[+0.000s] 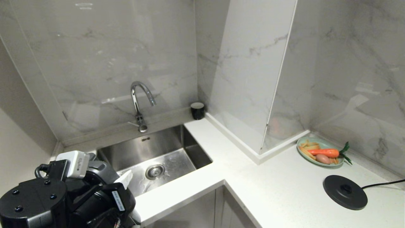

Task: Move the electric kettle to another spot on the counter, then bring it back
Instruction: Place it by the sink

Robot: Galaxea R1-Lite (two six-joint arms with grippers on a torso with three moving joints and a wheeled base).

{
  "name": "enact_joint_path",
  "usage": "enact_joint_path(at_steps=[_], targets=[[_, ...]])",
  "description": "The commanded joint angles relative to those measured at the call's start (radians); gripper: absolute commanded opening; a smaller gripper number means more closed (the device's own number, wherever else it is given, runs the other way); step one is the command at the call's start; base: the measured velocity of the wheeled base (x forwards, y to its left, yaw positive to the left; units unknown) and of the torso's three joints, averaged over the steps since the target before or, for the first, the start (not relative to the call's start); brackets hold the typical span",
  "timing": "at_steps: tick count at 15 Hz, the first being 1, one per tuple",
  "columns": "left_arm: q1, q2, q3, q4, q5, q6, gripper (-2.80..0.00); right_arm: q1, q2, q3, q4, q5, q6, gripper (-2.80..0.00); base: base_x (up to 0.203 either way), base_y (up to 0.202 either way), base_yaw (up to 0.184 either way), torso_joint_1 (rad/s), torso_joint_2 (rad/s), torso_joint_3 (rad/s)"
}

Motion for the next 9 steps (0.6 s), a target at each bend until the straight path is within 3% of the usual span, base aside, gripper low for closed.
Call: enact_joint_path(at_steps=[1,3,5,7,9], targets=[[0.085,0.016,-0.017,-0.006,0.001,0.014,-2.80,0.000,0.000,0.000,0.000,0.000,-0.001,-2.80,0.000,0.000,0.000,0.000,0.00,0.000],[0.280,0.046,-0.054,-0.008,-0.025,0.056,-2.80,0.000,0.000,0.000,0.000,0.000,-0.001,-2.80,0.000,0.000,0.000,0.000,0.00,0.000],[0.428,0.098,-0.108,-0.011,-0.082,0.116,-2.80,0.000,0.000,0.000,0.000,0.000,-0.001,-2.80,0.000,0.000,0.000,0.000,0.00,0.000],[0.521,0.176,-0.199,-0.012,-0.144,0.146,-2.80,0.000,0.000,0.000,0.000,0.000,-0.001,-2.80,0.000,0.000,0.000,0.000,0.00,0.000],[0.559,0.248,-0.255,-0.013,-0.194,0.161,-2.80,0.000,0.000,0.000,0.000,0.000,-0.001,-2.80,0.000,0.000,0.000,0.000,0.00,0.000]])
